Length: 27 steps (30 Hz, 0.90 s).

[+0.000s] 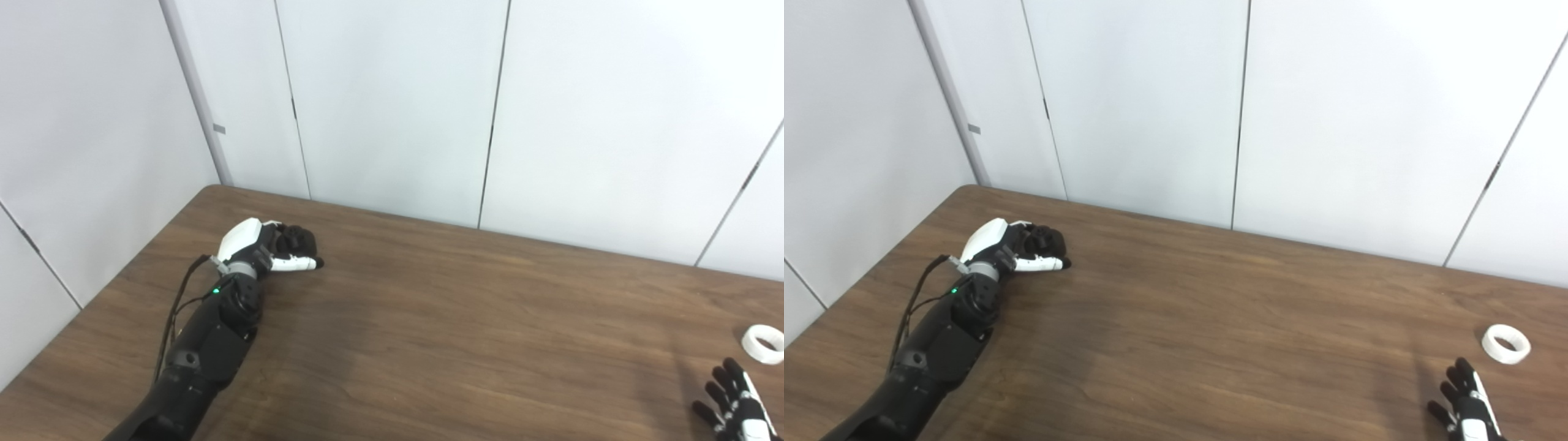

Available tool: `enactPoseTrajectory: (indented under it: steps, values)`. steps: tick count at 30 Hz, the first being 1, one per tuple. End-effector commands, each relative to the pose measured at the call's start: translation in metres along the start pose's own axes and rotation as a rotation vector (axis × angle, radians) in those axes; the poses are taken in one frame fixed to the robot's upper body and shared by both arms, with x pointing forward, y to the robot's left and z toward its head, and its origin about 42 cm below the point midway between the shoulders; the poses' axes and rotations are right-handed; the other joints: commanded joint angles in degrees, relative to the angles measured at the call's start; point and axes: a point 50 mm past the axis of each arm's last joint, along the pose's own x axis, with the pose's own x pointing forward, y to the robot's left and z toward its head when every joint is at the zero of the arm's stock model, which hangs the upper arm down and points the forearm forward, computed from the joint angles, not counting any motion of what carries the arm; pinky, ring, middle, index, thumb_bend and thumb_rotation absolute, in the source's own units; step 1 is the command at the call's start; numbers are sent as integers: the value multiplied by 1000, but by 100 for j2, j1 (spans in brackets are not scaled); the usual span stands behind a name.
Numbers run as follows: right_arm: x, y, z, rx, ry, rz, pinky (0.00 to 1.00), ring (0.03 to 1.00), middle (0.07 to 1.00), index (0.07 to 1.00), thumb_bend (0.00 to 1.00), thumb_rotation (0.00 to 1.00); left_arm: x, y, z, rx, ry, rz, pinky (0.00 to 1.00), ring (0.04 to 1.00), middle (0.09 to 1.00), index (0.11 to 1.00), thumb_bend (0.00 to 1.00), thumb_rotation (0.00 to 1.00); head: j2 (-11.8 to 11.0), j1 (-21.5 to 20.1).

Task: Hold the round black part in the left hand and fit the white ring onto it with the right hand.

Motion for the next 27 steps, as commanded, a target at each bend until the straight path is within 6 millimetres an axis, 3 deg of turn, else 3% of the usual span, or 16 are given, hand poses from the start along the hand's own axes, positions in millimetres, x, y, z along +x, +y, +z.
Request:
enactPoseTrajectory:
  steps: [1, 24, 27]
  values:
    - [-1, -4, 7, -4, -29, -11, 1000, 968, 966, 973, 392, 1000, 12, 35, 18, 3, -42, 93, 1000, 996, 933, 822, 955, 427, 5, 8]
    - [-2, -5, 10, 6, -27, -16, 1000, 977, 973, 982, 351, 1000, 15, 35, 18, -14, -29, 92, 1000, 981, 903, 781, 919, 387, 29, -23]
    - [-3, -6, 11, -2, -27, -17, 1000, 981, 971, 982, 361, 1000, 15, 33, 20, -11, -38, 96, 980, 962, 879, 729, 887, 359, 34, -14]
